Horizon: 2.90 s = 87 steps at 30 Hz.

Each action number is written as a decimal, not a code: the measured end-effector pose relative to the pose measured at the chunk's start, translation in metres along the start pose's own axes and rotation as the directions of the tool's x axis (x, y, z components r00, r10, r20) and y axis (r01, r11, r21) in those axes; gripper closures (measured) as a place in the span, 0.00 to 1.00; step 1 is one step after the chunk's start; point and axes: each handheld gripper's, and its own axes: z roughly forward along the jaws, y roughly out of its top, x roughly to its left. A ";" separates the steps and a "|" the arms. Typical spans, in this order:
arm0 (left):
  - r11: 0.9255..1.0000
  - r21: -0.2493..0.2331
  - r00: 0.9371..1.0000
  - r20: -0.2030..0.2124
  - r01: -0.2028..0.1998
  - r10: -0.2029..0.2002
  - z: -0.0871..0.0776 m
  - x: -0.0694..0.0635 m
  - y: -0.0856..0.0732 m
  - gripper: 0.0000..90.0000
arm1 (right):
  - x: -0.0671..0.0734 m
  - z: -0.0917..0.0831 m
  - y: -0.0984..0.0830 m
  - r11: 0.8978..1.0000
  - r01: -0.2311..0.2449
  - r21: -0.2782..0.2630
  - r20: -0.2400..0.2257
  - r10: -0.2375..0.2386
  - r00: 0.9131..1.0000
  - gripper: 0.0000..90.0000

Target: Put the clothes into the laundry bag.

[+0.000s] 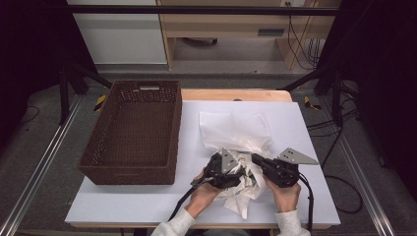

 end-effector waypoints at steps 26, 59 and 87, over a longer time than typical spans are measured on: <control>0.999 -0.044 0.994 0.105 -0.006 0.011 -0.020 -0.011 0.003 0.84 | 0.001 0.004 -0.001 1.000 0.003 0.001 -0.009 -0.003 1.000 0.99; 0.997 0.068 0.989 0.143 0.034 -0.043 0.037 0.042 -0.020 0.41 | 0.002 0.002 0.001 1.000 0.017 0.010 0.000 -0.017 1.000 0.99; 0.998 0.063 0.999 -0.044 0.007 -0.005 0.028 0.015 0.001 0.42 | -0.001 -0.004 0.001 1.000 0.013 -0.016 -0.020 -0.013 1.000 0.99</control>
